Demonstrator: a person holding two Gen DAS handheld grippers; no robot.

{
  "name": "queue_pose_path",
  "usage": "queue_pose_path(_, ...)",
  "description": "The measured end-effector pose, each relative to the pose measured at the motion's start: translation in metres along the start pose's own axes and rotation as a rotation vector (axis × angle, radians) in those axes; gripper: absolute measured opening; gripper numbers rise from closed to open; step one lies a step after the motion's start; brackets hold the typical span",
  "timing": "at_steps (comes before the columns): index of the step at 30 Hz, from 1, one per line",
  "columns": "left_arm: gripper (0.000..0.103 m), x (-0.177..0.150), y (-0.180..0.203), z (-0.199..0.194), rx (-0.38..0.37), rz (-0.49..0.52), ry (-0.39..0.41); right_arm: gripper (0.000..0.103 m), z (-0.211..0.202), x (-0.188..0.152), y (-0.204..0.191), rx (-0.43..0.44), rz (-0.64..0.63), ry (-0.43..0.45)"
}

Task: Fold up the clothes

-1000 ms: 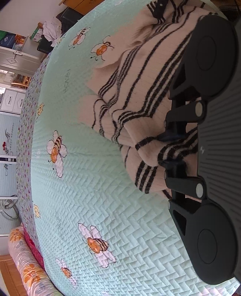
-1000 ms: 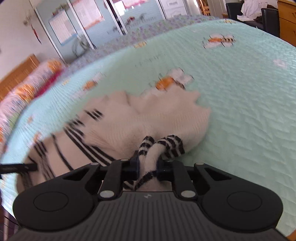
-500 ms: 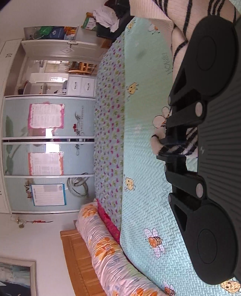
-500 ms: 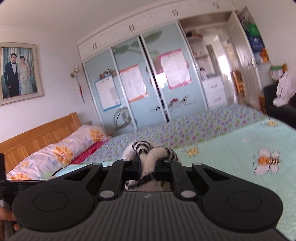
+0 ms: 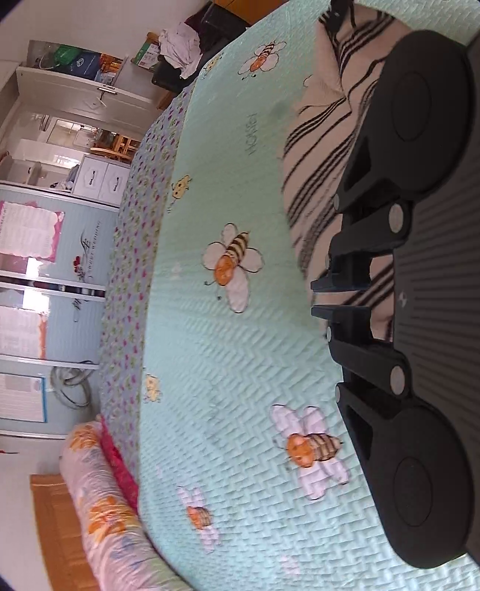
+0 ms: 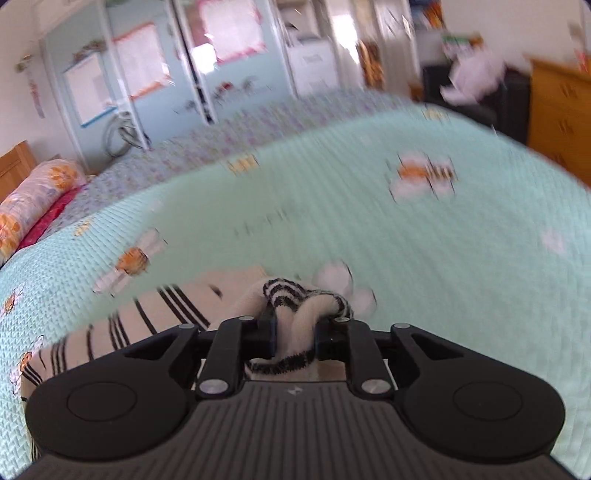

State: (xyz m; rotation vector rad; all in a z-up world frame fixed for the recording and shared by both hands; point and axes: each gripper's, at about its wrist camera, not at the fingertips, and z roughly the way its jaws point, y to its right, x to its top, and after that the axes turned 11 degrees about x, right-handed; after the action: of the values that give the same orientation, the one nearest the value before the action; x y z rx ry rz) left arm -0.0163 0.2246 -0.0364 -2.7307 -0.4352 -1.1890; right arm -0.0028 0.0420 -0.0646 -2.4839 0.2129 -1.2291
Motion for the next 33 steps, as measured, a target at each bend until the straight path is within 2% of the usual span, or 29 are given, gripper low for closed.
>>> queue_pose_path(5,0.011,-0.045,-0.015,0.002,0.001,-0.048,-0.109,0.036,-0.033,-0.035,-0.003,0.011,0.02,0.056)
queue_pose_path(6,0.014,-0.054,-0.019,0.002,-0.003,-0.07,-0.131,0.04,-0.042,-0.04,-0.01,0.038,-0.014,0.067)
queue_pose_path(7,0.018,-0.062,-0.021,0.004,-0.001,-0.083,-0.154,0.048,-0.051,-0.045,-0.018,0.065,-0.049,0.078)
queue_pose_path(11,0.021,-0.091,-0.021,0.01,0.028,-0.094,-0.231,0.077,-0.088,-0.087,-0.07,0.215,-0.276,0.078)
queue_pose_path(13,0.021,-0.101,-0.018,0.012,0.046,-0.076,-0.259,0.082,-0.096,-0.113,-0.098,0.289,-0.425,0.05)
queue_pose_path(16,0.021,-0.108,-0.016,0.011,0.064,-0.06,-0.279,0.082,-0.08,-0.151,-0.134,0.298,-0.62,-0.048)
queue_pose_path(19,0.027,-0.109,-0.017,0.005,0.092,-0.044,-0.263,0.082,-0.054,-0.168,-0.148,0.277,-0.656,-0.106)
queue_pose_path(22,0.032,-0.108,-0.018,0.0,0.12,-0.024,-0.241,0.08,-0.033,-0.174,-0.156,0.239,-0.687,-0.106)
queue_pose_path(24,0.035,-0.106,-0.019,-0.001,0.131,-0.022,-0.232,0.064,-0.026,-0.17,-0.156,0.221,-0.695,-0.098)
queue_pose_path(25,0.036,-0.105,-0.019,-0.001,0.135,-0.023,-0.228,0.047,-0.024,-0.167,-0.155,0.216,-0.69,-0.097)
queue_pose_path(26,0.036,-0.104,-0.018,-0.001,0.137,-0.022,-0.223,0.036,-0.024,-0.163,-0.152,0.221,-0.672,-0.095)
queue_pose_path(27,0.036,-0.104,-0.017,-0.001,0.14,-0.018,-0.22,0.033,-0.025,-0.16,-0.149,0.227,-0.654,-0.092)
queue_pose_path(29,0.039,-0.104,-0.014,0.001,0.141,-0.004,-0.216,0.02,-0.03,-0.153,-0.143,0.235,-0.634,-0.071)
queue_pose_path(33,0.042,-0.107,-0.007,0.001,0.126,0.031,-0.211,0.016,-0.044,-0.133,-0.129,0.173,-0.629,0.021)
